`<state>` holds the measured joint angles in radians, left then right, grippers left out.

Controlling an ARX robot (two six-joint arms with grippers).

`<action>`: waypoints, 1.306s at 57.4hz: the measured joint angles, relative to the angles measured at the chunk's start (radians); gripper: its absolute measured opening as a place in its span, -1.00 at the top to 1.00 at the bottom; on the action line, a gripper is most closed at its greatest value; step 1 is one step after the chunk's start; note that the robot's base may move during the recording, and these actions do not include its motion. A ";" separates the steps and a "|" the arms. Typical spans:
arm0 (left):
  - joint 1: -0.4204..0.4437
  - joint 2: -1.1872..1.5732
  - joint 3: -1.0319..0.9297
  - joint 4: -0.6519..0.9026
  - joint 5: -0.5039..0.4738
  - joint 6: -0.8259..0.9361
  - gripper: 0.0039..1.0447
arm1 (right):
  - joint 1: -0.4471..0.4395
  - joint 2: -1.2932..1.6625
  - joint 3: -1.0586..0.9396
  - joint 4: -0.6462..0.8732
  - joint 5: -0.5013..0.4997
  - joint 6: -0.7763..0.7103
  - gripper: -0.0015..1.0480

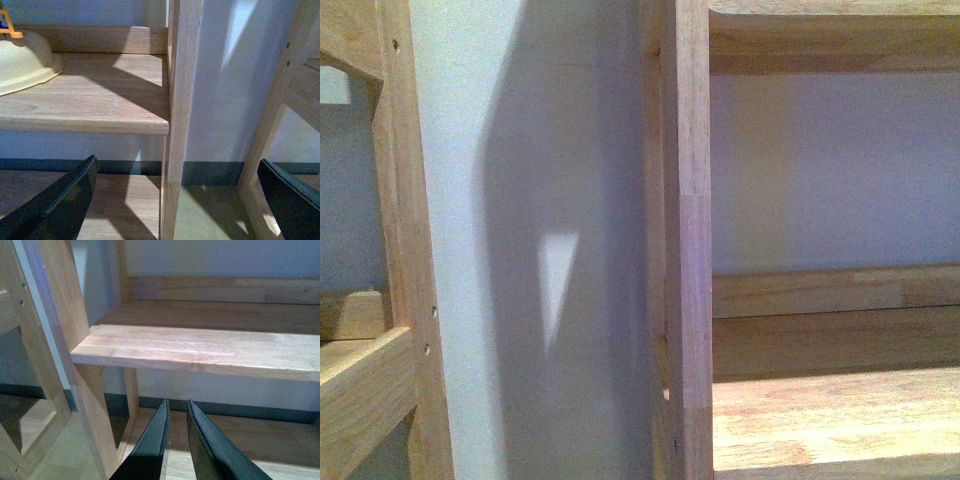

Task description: Put away toys

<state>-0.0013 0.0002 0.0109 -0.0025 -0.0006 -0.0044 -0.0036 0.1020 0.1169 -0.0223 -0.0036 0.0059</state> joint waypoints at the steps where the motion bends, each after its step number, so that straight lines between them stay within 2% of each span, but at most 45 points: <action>1: 0.000 0.000 0.000 0.000 0.000 0.000 -0.89 | 0.000 -0.002 -0.005 0.000 0.000 0.000 0.70; 66: 0.000 0.000 0.000 0.000 0.000 0.000 -0.89 | 0.000 -0.095 -0.103 0.018 0.000 0.000 0.70; 68: 0.000 0.000 0.000 0.000 0.000 0.000 -0.89 | 0.000 -0.095 -0.103 0.018 0.000 -0.002 0.67; 75: 0.000 0.000 0.000 0.000 0.000 0.000 -0.89 | 0.000 -0.095 -0.103 0.018 0.000 -0.002 0.28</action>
<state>-0.0013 0.0002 0.0109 -0.0021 -0.0006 -0.0044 -0.0036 0.0067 0.0135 -0.0048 -0.0032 0.0044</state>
